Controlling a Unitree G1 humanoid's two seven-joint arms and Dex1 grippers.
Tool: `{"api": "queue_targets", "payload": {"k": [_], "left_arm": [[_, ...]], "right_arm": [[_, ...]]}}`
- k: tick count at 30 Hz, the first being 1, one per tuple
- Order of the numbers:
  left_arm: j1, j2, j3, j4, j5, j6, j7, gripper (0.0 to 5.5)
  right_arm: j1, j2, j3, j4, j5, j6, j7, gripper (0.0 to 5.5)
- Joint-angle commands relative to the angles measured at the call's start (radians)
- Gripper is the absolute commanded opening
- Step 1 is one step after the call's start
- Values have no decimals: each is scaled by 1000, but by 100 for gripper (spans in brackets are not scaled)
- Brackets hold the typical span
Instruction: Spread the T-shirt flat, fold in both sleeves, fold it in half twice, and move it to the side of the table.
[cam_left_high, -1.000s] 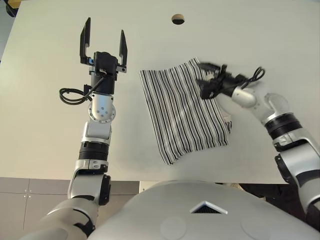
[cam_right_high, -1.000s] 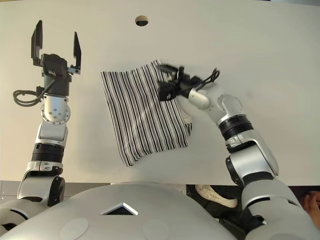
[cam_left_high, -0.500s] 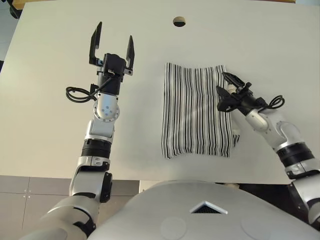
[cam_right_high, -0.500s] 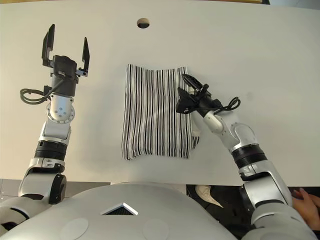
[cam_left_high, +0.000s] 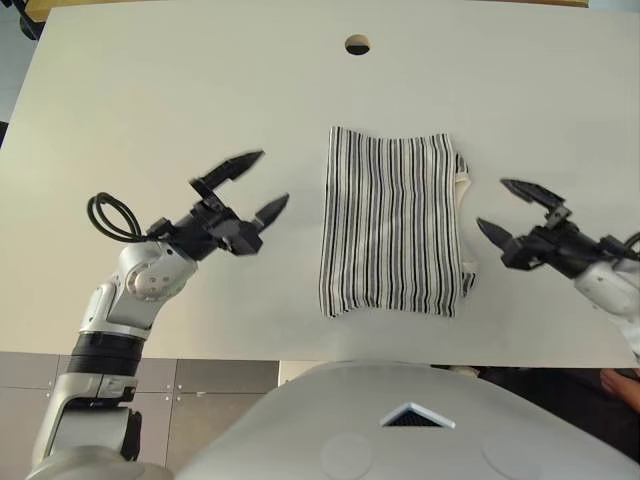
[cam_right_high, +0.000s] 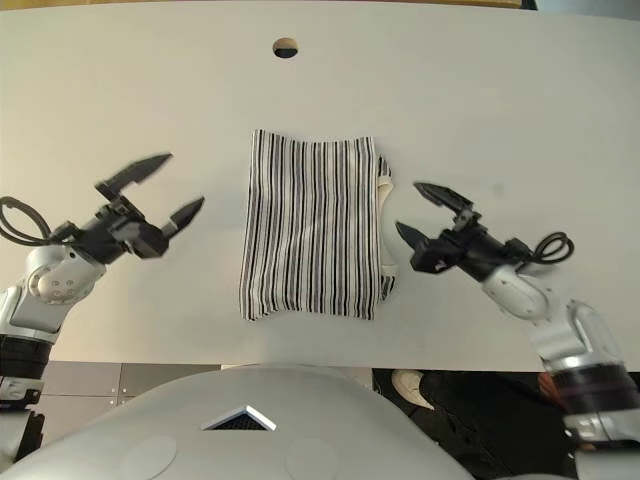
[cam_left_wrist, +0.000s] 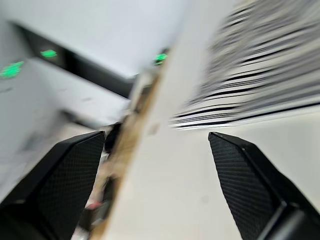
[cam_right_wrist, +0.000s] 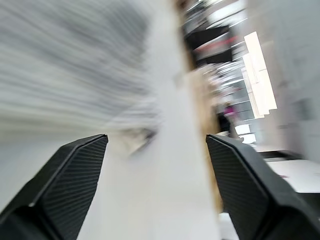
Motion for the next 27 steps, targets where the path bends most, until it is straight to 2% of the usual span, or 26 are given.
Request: {"api": "queue_targets", "payload": {"k": [1, 4, 10, 15, 27], "left_arm": [[45, 97, -95, -47, -36, 2, -181, 386], [41, 103, -129, -54, -58, 6, -244, 386], [0, 81, -238, -56, -62, -15, -351, 386], [-44, 68, -305, -53, -87, -39, -403, 386], [-88, 43, -352, -11, -85, -50, -419, 386]], "right_arm": [[118, -86, -27, -125, -28, 24, 131, 401], [108, -103, -42, -167, -38, 26, 185, 401], [-4, -45, 90, -168, -77, 10, 299, 401], [-53, -22, 151, -180, -73, 9, 351, 401], [-29, -65, 116, -260, -27, 42, 422, 401]]}}
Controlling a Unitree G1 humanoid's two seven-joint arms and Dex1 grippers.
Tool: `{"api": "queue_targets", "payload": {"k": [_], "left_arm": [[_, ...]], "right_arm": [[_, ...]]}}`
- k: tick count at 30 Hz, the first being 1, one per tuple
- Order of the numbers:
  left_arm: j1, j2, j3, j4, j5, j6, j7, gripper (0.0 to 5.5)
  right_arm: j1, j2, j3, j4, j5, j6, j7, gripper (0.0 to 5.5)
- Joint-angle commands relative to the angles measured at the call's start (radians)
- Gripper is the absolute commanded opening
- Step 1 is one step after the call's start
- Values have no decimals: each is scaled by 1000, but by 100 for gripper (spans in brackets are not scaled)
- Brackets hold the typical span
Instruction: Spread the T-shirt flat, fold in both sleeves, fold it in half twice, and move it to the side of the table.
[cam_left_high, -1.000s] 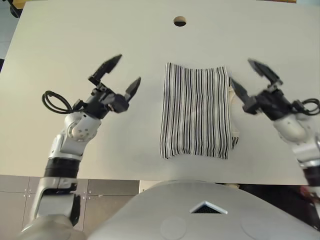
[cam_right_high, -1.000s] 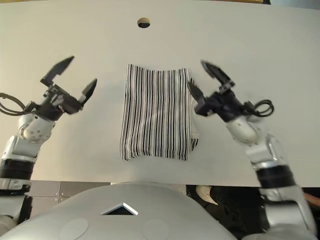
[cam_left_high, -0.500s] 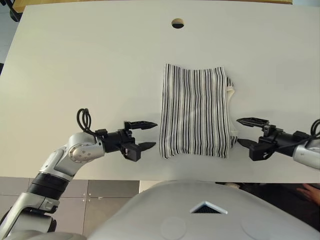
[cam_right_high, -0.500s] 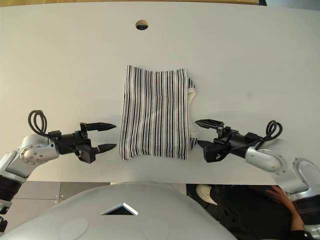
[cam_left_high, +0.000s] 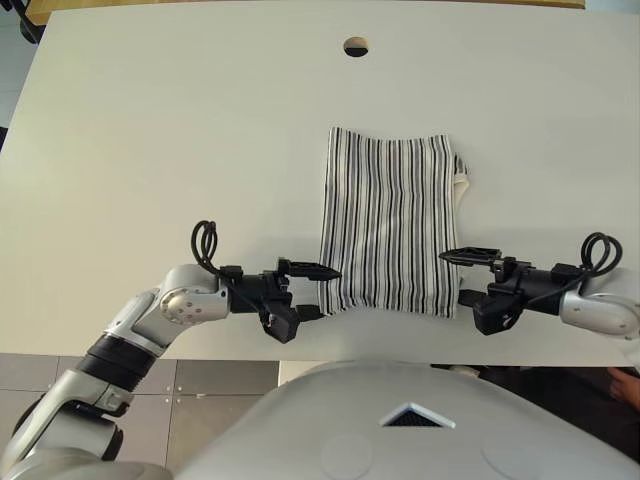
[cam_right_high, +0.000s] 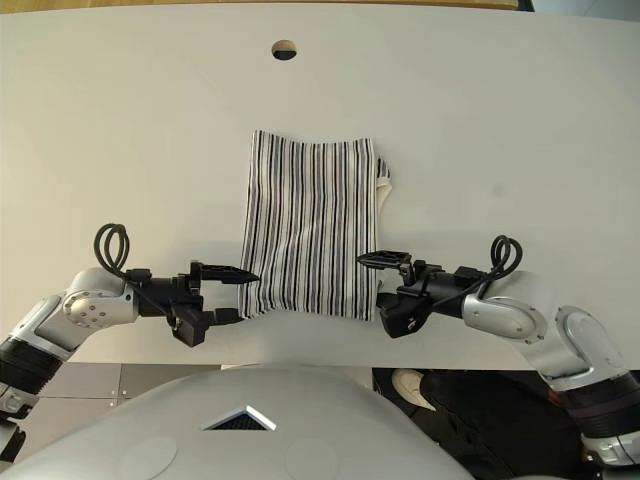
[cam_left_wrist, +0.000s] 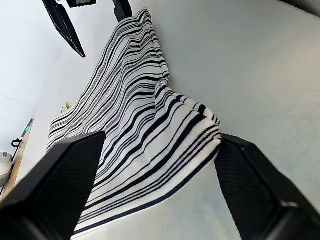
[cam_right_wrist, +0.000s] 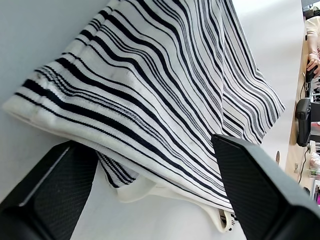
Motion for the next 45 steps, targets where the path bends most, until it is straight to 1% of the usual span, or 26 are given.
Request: {"api": "queue_targets", "payload": {"k": [1, 4, 6, 9, 10, 11, 12, 13, 14, 15, 18, 19, 20, 23, 24, 27, 29, 33, 37, 40, 42, 45], "left_arm": [[-14, -12, -30, 48, 41, 20, -33, 386], [-26, -23, -40, 69, 44, 14, -32, 386], [-39, -29, -50, 86, 42, 7, -35, 352], [-50, -40, -67, 103, 41, -3, -42, 293], [-53, -42, -72, 108, 41, -6, -44, 289], [-55, -43, -75, 113, 40, -8, -44, 267], [-56, -44, -77, 115, 39, -9, -45, 258], [-56, -45, -78, 117, 37, -11, -45, 235], [-58, -48, -79, 121, 37, -11, -42, 229], [-60, -51, -79, 126, 38, -12, -39, 209], [-64, -51, -80, 134, 36, -15, -39, 162], [-64, -50, -80, 134, 33, -17, -39, 155], [-64, -50, -79, 136, 32, -18, -38, 133], [-68, -56, -79, 140, 31, -17, -35, 94], [-69, -57, -78, 141, 29, -17, -34, 74], [-72, -61, -77, 150, 22, -14, -33, 39], [-69, -59, -76, 156, 10, -14, -36, 14], [-2, -15, -61, 126, -59, -13, -39, 10], [146, 87, -45, -49, -243, 10, -57, 10], [196, 111, -15, -146, -355, 36, -58, 10], [168, 70, 19, -141, -371, 62, -41, 10], [67, -74, 87, -65, -272, 128, 65, 10]], "right_arm": [[34, -34, -7, -7, -8, 22, 53, 401], [17, -20, 10, 14, -15, 17, 66, 401], [3, -6, 37, 33, -15, 9, 79, 406], [-25, 12, 74, 68, -26, -11, 87, 342], [-29, 14, 78, 77, -27, -15, 85, 333], [-34, 16, 81, 86, -27, -18, 82, 310], [-39, 20, 85, 97, -27, -23, 78, 298], [-44, 25, 89, 107, -29, -27, 75, 270], [-47, 30, 94, 119, -34, -32, 72, 263], [-50, 34, 98, 131, -38, -38, 69, 238], [-49, 32, 100, 146, -40, -49, 63, 185], [-47, 30, 99, 148, -40, -52, 62, 175], [-46, 29, 99, 149, -40, -54, 60, 152], [-50, 30, 104, 162, -38, -65, 58, 99], [-51, 32, 105, 169, -38, -68, 55, 72], [-54, 38, 111, 189, -32, -79, 47, 25], [-52, 46, 109, 200, -19, -88, 34, 16], [-24, 55, 88, 203, 66, -100, 14, 15], [80, 33, 54, 143, 222, -113, 11, 14], [116, 31, 31, 117, 310, -119, 24, 14], [90, 66, 18, 123, 363, -105, 25, 14], [1, 163, 0, 164, 389, -63, -19, 14]]}}
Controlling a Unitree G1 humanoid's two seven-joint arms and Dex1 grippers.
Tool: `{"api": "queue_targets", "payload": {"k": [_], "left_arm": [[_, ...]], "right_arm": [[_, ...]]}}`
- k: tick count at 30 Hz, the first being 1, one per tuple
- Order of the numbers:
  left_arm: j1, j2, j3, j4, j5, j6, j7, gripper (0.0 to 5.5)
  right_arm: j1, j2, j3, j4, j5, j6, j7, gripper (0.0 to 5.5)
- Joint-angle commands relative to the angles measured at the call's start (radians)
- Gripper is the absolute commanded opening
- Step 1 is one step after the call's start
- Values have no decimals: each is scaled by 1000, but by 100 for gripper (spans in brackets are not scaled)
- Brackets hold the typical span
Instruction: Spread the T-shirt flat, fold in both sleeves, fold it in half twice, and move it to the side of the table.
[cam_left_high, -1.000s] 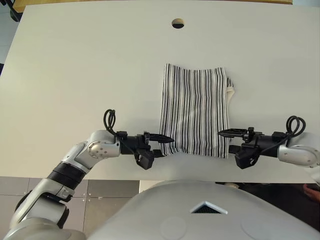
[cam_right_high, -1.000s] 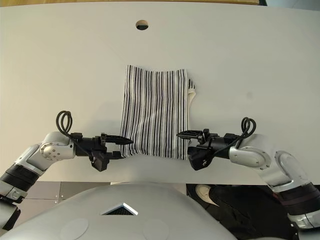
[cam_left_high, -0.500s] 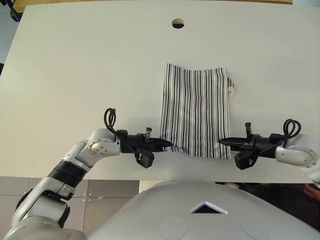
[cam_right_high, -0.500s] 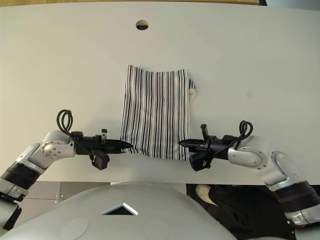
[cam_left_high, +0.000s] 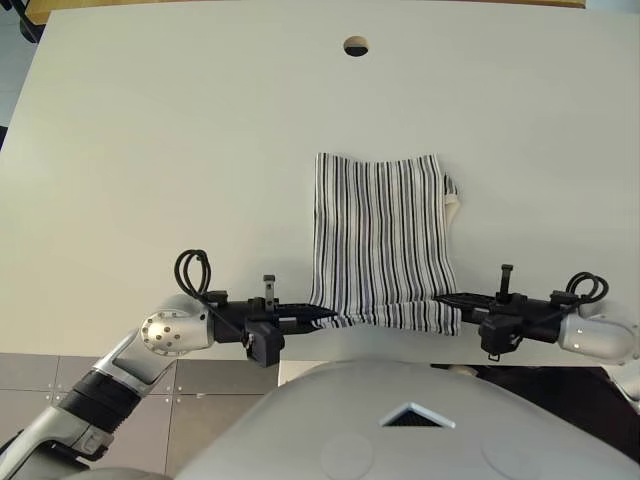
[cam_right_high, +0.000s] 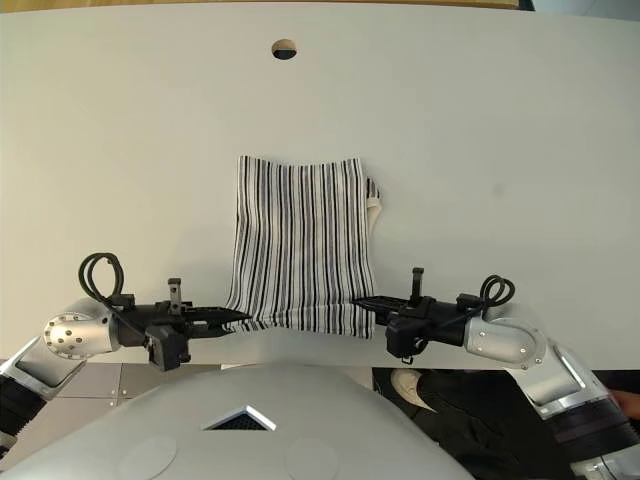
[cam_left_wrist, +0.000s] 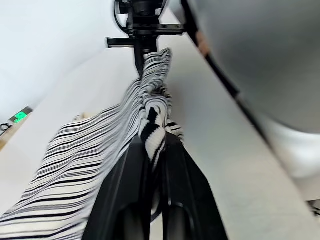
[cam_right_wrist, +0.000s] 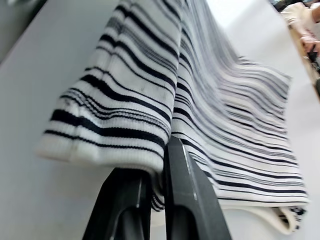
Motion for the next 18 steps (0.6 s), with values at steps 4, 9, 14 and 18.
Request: {"api": "queue_targets", "payload": {"k": [4, 9, 14, 18], "left_arm": [[-188, -242, 107, 167, 164, 165, 180, 10], [-268, -317, 128, 314, 283, 216, 256, 10], [-379, -377, 124, 470, 363, 215, 310, 10], [-459, -424, 129, 562, 389, 206, 351, 78]], "right_arm": [[-213, 230, -49, 87, 31, 136, -114, 14], [-322, 346, -59, 212, -40, 209, -200, 14], [-403, 407, -41, 331, -134, 241, -247, 14], [-470, 456, -28, 442, -183, 235, -285, 90]]}}
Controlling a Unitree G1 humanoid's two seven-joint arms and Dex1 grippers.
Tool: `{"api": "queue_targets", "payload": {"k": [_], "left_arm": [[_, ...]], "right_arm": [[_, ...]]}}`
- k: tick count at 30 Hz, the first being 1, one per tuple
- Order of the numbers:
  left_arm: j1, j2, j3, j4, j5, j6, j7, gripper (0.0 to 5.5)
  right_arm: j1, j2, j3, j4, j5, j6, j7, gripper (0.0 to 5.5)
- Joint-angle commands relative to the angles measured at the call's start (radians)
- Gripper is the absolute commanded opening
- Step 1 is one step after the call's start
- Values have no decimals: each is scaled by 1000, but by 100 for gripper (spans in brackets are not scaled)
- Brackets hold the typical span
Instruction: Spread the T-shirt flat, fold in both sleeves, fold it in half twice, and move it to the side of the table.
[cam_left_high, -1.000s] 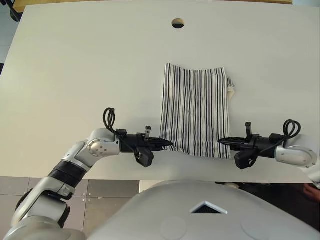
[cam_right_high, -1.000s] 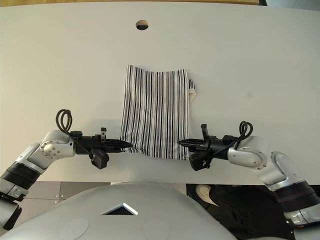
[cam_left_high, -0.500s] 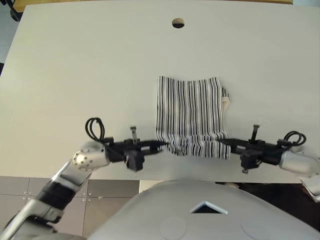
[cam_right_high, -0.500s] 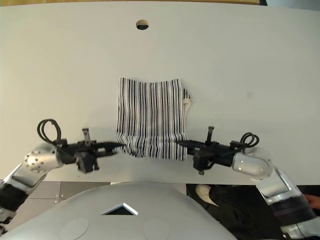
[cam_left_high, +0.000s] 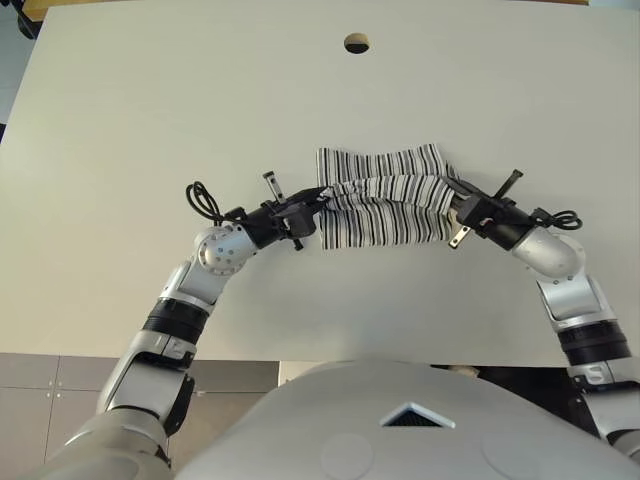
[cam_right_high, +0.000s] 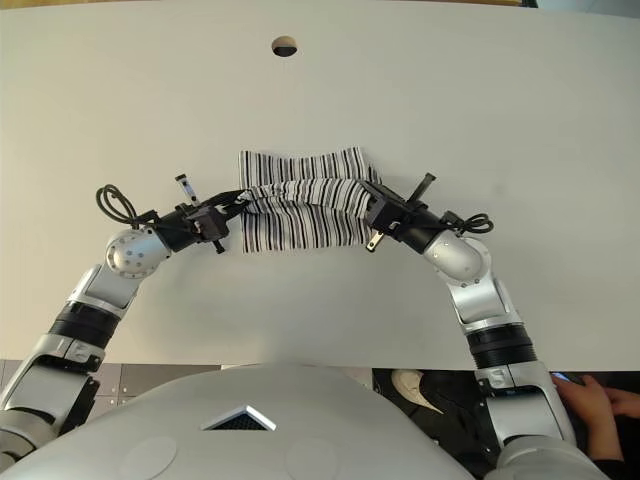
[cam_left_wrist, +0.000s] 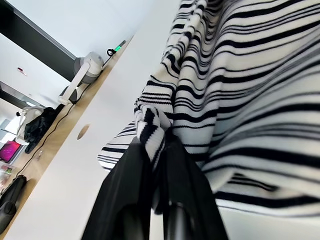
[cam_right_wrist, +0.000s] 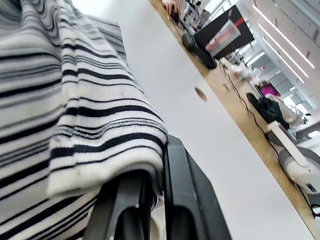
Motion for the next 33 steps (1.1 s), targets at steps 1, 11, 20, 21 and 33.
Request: {"api": "queue_targets", "payload": {"k": [1, 11, 20, 21, 33], "left_arm": [[-68, -39, 24, 58, 21, 7, 48, 89], [-149, -119, 73, 112, 22, 32, 137, 236], [-202, -73, 195, 269, 105, 23, 472, 387], [-199, -90, 235, 258, 63, 23, 495, 406], [-156, -201, 375, 186, -177, 45, 472, 547]], "right_arm": [[-78, 49, 10, 99, -43, 5, -42, 104], [-226, 135, 0, 169, -78, 48, -114, 277], [-78, 129, 154, -178, -32, 61, 50, 318], [-92, 143, 180, -114, -49, 62, 65, 318], [-445, 338, -74, 732, 144, 279, -49, 318]]}}
